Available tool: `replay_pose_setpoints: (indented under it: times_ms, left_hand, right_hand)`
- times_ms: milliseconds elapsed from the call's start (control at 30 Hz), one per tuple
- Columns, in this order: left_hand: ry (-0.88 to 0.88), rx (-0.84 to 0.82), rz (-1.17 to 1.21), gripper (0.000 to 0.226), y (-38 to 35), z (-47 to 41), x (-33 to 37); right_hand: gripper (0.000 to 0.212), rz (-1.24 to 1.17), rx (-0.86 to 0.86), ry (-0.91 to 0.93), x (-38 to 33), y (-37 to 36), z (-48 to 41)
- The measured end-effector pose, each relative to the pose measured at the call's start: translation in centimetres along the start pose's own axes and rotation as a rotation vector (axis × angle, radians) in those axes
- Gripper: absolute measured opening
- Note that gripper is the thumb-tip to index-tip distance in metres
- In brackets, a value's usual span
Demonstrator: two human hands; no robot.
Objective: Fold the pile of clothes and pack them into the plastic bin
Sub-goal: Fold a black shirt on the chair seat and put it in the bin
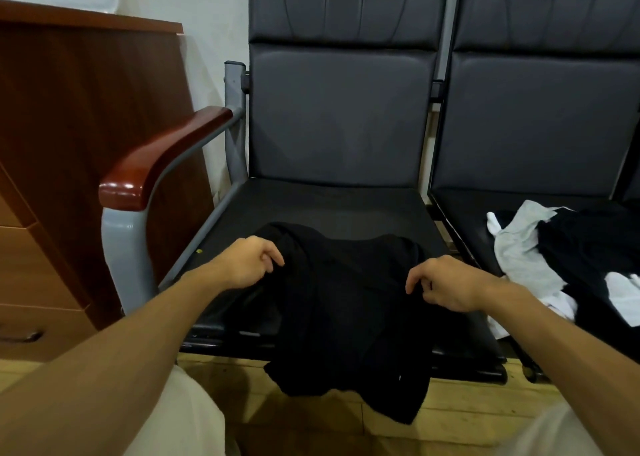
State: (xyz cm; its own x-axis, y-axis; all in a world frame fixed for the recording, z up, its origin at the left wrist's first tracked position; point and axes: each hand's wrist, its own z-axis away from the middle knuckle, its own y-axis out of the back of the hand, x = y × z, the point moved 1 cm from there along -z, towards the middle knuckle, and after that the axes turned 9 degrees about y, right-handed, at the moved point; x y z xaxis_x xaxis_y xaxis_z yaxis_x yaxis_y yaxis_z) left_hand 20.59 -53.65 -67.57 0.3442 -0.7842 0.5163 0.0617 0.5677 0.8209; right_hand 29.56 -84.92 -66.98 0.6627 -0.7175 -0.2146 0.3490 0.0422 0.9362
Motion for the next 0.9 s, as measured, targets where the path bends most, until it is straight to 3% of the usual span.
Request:
replay_pose_setpoints:
  times_ms: [67, 200, 400, 600, 733, 900]
  left_hand:
    - [-0.084, 0.018, -0.124, 0.04, 0.2, -0.8, -0.9]
    - [-0.135, -0.169, -0.265, 0.043, -0.2, -2.2, -2.3]
    - [-0.21, -0.146, -0.221, 0.03, -1.0, -4.4, -2.6]
    - [-0.206, -0.126, -0.138, 0.015, -0.4, -5.3, -2.6]
    - [-0.21, -0.029, -0.029, 0.014, 0.5, -5.0, -2.0]
    - [-0.112, -0.038, -0.031, 0.03, 1.3, -3.7, -2.0]
  right_hand:
    - [0.035, 0.099, -0.039, 0.036, 0.2, -0.1, -0.5]
    - [0.03, 0.243, 0.03, 0.121, 0.4, 0.0, -1.5]
    - [0.026, 0.433, 0.149, 0.261, 0.0, 1.2, -3.0]
    - [0.026, 0.094, 0.179, 0.202, 0.4, 2.0, -4.6]
    - [0.022, -0.069, 0.338, 0.208, 0.5, 2.1, -4.6]
    - [0.017, -0.051, 0.47, 0.175, 1.0, 2.1, -3.8]
